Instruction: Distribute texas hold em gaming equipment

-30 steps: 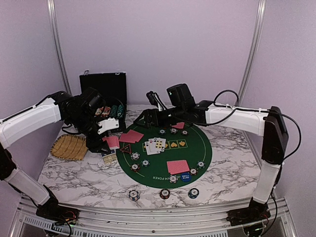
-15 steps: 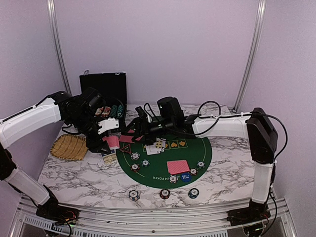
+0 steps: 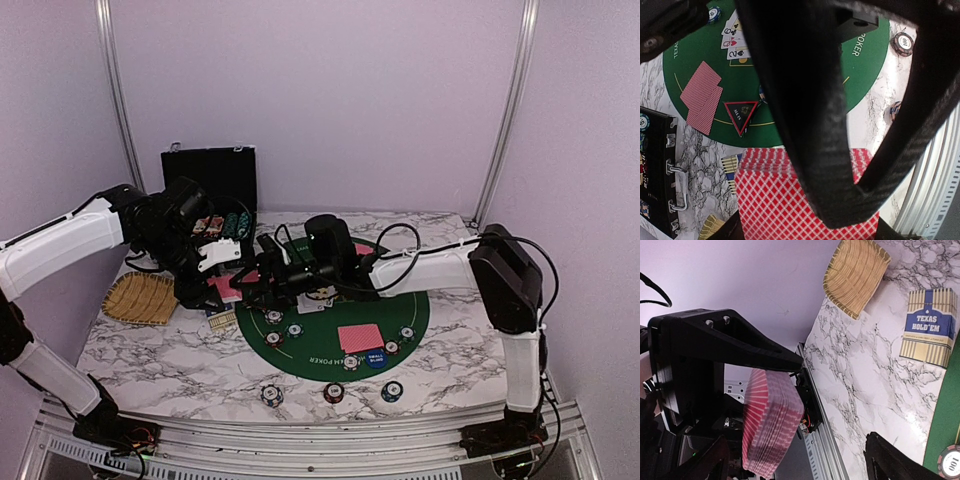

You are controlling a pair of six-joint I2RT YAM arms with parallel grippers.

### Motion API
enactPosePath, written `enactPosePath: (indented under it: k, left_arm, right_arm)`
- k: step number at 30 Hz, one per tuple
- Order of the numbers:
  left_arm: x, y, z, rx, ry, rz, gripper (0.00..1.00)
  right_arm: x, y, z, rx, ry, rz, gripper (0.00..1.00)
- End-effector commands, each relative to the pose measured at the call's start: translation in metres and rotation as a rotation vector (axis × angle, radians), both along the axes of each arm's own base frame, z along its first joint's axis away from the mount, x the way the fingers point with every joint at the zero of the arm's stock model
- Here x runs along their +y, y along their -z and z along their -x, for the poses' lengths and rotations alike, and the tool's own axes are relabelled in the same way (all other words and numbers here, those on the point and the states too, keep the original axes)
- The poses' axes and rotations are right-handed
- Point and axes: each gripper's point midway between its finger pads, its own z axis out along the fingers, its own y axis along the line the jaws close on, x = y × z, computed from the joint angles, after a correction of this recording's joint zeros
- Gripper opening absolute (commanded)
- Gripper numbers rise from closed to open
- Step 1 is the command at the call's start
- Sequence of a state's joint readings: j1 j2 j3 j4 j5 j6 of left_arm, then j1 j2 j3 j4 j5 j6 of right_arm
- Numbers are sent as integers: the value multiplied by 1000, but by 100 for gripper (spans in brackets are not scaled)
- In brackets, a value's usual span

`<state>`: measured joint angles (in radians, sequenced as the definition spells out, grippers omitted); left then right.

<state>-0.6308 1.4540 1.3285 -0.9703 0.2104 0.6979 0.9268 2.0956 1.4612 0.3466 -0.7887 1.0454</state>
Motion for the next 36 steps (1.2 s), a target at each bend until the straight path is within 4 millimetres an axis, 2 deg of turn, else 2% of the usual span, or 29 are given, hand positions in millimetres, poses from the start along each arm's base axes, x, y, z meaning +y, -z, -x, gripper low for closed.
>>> enactPosePath:
  k: [1, 11, 21, 28, 36]
  left_arm:
    - [-5, -17, -2, -28, 1, 51, 10]
    - [-4, -16, 0, -25, 4, 52, 10]
    - [-3, -17, 1, -28, 7, 55, 10]
    - [-3, -19, 2, -34, 10, 58, 10]
    - [-3, -20, 2, -38, 10, 60, 9]
  right_arm:
    - [15, -11, 5, 17, -33, -74, 91]
    - [36, -16, 5, 78, -48, -157, 87]
    - [46, 8, 5, 112, -57, -108, 85]
    - [35, 33, -1, 131, -19, -30, 78]
    - [14, 34, -9, 132, 10, -14, 71]
